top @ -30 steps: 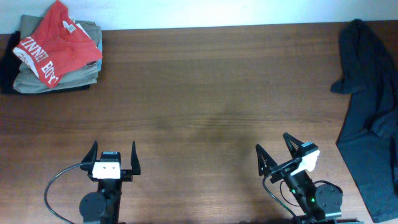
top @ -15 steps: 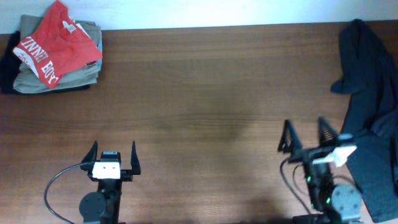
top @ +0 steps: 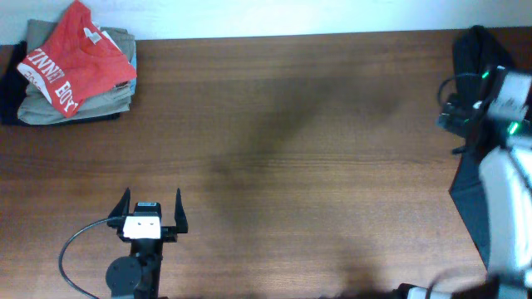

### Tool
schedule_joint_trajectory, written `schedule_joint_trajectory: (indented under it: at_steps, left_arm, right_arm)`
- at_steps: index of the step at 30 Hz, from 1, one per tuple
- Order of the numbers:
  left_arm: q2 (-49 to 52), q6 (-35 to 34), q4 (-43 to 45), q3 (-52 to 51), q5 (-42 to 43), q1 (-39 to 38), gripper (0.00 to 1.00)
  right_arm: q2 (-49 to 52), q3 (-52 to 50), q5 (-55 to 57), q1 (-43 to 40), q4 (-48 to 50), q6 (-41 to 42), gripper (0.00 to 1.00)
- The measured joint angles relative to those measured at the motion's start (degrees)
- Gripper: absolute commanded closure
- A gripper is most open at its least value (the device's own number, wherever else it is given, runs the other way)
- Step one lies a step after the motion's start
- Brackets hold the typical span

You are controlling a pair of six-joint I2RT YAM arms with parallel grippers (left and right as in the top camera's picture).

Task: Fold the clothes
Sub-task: 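Move the right gripper toward the dark green shirt at the right edge, then grasp the dark green NIKE shirt with the right gripper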

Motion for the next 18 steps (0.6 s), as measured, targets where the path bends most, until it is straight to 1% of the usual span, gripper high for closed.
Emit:
schedule_joint_trajectory:
  at_steps: [2, 7, 8, 10, 13, 14, 15, 18]
  left_arm:
    - [0.0, 0.0, 0.0, 0.0, 0.0, 0.0, 0.01]
    - [0.0, 0.0, 0.0, 0.0, 0.0, 0.0, 0.01]
    - [0.0, 0.0, 0.0, 0.0, 0.0, 0.0, 0.01]
    - [0.0, 0.0, 0.0, 0.0, 0.0, 0.0, 0.01]
    - [0.0, 0.0, 0.0, 0.0, 0.0, 0.0, 0.01]
    - [0.0, 0.0, 0.0, 0.0, 0.0, 0.0, 0.01]
    - [0.0, 0.0, 0.0, 0.0, 0.0, 0.0, 0.01]
    - [0.0, 0.0, 0.0, 0.0, 0.0, 0.0, 0.01]
  right_arm:
    - [6.6, 4.0, -1.9, -4.3, -3.1, -0.2, 0.01]
    - [15.9, 4.7, -10.7, -13.9, -4.5, -0.2, 0.01]
    - [16.6, 4.7, -11.4, -14.7, -4.5, -0.2, 0.01]
    - [18.5, 4.7, -15.0, -18.8, -4.6, -0.7, 0.01]
    - [19.2, 4.7, -19.9, -23.6, -4.3, -3.0, 0.0]
    - [19.2, 4.7, -22.0, -25.2, -4.1, -3.6, 0.02]
    - [19.2, 4.7, -23.7, -26.6, -3.9, -4.1, 0.07]
    - [19.2, 4.7, -27.1, -30.9, -3.2, -6.4, 0.08]
